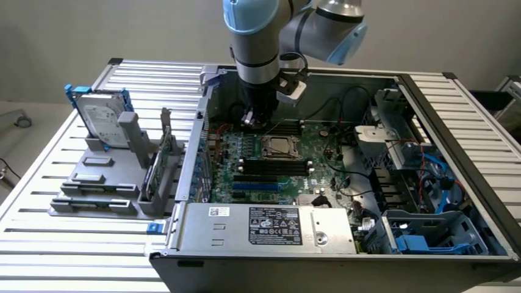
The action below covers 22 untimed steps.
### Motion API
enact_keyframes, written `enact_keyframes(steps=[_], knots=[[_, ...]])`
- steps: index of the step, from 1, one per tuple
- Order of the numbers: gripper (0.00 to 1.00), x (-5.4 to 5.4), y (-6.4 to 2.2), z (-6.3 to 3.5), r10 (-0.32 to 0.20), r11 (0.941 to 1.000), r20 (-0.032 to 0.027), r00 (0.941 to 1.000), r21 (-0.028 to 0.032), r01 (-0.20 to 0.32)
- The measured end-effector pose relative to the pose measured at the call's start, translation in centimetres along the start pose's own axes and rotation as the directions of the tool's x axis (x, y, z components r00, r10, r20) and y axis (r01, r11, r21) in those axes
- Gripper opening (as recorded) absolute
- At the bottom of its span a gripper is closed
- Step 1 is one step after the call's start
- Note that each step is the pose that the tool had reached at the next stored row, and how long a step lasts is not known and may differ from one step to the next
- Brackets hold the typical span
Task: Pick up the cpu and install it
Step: 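Install the first cpu locking lever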
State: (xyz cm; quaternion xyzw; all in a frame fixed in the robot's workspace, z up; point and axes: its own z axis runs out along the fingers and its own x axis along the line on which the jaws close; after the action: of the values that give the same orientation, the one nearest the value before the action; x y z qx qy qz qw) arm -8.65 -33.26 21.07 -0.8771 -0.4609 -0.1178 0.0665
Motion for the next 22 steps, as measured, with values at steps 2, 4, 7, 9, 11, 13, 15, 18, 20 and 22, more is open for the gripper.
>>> enact_keyframes(steps=[2,4,7,9,11,13,15,18,20,22], knots=[[0.11,0.01,-0.02,0.00,0.000,1.0000,0.0005,1.0000,-0.0004,0.000],[0.11,0.00,-0.03,0.00,0.000,1.0000,0.0010,1.0000,-0.0006,0.000],[0.11,-0.04,-0.04,0.13,-0.001,1.0000,0.0035,1.0000,-0.0024,0.001],[0.11,-0.09,-0.04,0.31,-0.001,1.0000,0.0050,1.0000,-0.0034,0.001],[0.11,-0.14,-0.04,0.51,-0.001,1.0000,0.0065,1.0000,-0.0043,0.001],[0.11,-0.16,-0.05,0.63,-0.001,1.0000,0.0069,1.0000,-0.0046,0.001],[0.11,-0.16,-0.07,0.71,-0.001,1.0000,0.0076,1.0000,-0.0051,0.001],[0.11,-0.16,-0.09,0.83,-0.001,1.0000,0.0087,1.0000,-0.0059,0.002],[0.11,-0.16,-0.10,0.89,-0.002,1.0000,0.0098,1.0000,-0.0066,0.002],[0.11,-0.17,-0.09,0.96,-0.002,1.0000,0.0108,0.9999,-0.0072,0.002]])
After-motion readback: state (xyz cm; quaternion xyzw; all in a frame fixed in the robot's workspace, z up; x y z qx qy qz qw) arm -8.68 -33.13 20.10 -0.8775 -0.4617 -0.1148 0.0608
